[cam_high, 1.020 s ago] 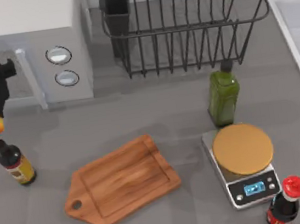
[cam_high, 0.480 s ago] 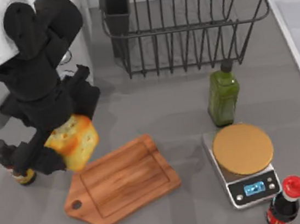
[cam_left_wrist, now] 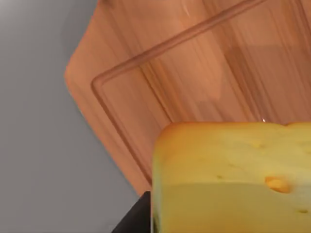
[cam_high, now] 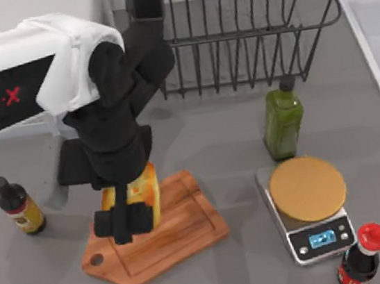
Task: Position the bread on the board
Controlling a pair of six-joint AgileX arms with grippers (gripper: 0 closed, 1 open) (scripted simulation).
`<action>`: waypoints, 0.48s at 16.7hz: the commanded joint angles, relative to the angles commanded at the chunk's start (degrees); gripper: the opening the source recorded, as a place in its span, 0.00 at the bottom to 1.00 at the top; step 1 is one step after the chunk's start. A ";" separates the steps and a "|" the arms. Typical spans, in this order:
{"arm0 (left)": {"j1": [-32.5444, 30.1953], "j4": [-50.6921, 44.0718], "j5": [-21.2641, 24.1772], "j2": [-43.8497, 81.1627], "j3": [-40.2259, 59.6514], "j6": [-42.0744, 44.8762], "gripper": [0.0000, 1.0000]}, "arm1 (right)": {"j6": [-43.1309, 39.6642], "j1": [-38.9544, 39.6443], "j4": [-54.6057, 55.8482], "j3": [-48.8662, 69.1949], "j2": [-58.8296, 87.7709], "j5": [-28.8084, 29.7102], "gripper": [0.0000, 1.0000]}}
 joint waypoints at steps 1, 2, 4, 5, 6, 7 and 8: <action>-0.26 0.56 -0.27 0.54 -0.02 -1.74 0.00 | 0.00 0.00 0.00 0.00 0.00 0.00 1.00; -0.41 0.96 -0.45 0.93 -0.03 -2.88 0.00 | 0.00 0.00 0.00 0.00 0.00 0.00 1.00; -0.47 1.16 -0.54 1.13 -0.03 -3.42 0.00 | 0.00 0.00 0.00 0.00 0.00 0.00 1.00; -0.47 1.16 -0.54 1.13 -0.03 -3.42 0.00 | 0.00 0.00 0.00 0.00 0.00 0.00 1.00; -0.47 1.16 -0.54 1.13 -0.03 -3.42 0.00 | 0.00 0.00 0.00 0.00 0.00 0.00 1.00; -0.47 1.16 -0.54 1.13 -0.03 -3.42 0.00 | 0.00 0.00 0.00 0.00 0.00 0.00 1.00; -0.19 1.04 -0.46 0.89 0.04 -3.25 0.00 | 0.00 0.00 0.00 0.00 0.00 0.00 1.00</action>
